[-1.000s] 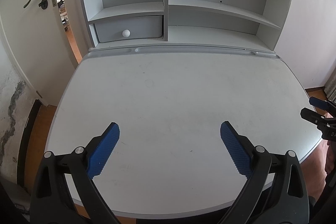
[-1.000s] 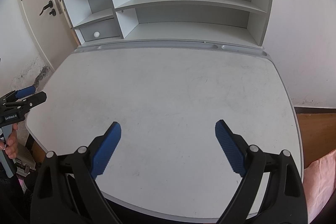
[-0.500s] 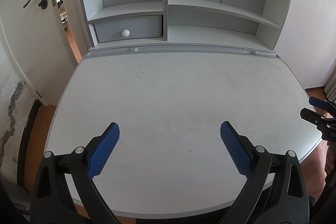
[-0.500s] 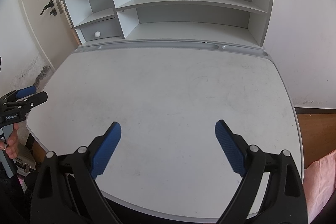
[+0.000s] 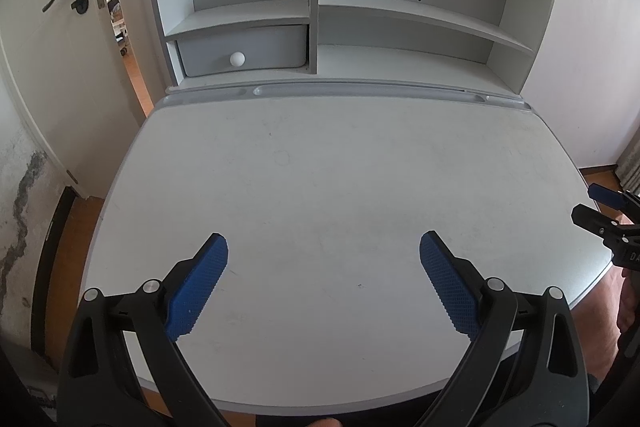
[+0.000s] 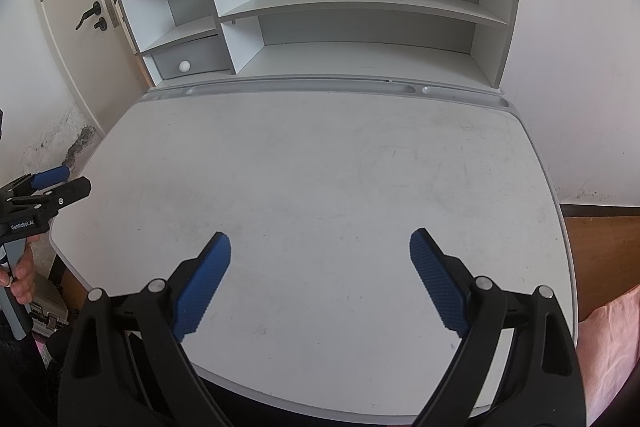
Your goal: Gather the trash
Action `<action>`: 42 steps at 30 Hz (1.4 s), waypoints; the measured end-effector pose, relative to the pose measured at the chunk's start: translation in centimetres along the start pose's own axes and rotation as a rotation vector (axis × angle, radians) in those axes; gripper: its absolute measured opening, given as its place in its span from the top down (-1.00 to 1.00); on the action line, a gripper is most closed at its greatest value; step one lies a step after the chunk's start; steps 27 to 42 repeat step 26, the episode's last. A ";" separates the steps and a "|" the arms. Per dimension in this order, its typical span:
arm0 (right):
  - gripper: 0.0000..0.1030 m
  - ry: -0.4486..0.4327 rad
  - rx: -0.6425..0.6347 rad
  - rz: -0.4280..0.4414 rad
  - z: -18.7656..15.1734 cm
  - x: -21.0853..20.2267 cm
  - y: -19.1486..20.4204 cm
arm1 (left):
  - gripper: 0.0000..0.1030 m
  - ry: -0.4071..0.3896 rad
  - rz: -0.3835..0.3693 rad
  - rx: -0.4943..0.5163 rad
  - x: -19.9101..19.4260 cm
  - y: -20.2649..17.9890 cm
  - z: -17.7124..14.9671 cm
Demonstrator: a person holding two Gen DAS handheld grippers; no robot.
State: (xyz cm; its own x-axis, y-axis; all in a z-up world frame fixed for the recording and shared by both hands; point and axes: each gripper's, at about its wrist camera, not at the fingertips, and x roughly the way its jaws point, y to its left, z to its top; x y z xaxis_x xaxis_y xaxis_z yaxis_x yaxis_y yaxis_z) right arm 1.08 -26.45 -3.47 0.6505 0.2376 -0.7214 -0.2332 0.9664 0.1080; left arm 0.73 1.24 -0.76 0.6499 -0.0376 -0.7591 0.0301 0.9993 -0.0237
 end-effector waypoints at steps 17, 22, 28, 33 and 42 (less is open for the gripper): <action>-0.71 -0.002 0.004 0.000 0.0 0.0 -0.1 | -0.82 -0.019 -0.022 0.001 -0.4 0.0 0.0; -0.71 0.000 0.006 -0.001 0.0 0.0 -0.2 | -0.82 -0.015 -0.012 -0.001 -0.4 -0.1 0.1; -0.71 -0.001 0.007 -0.001 0.0 0.0 -0.1 | -0.82 -0.009 -0.018 -0.005 -0.3 0.0 0.1; -0.71 -0.001 0.007 -0.001 0.0 0.0 -0.1 | -0.82 -0.009 -0.018 -0.005 -0.3 0.0 0.1; -0.71 -0.001 0.007 -0.001 0.0 0.0 -0.1 | -0.82 -0.009 -0.018 -0.005 -0.3 0.0 0.1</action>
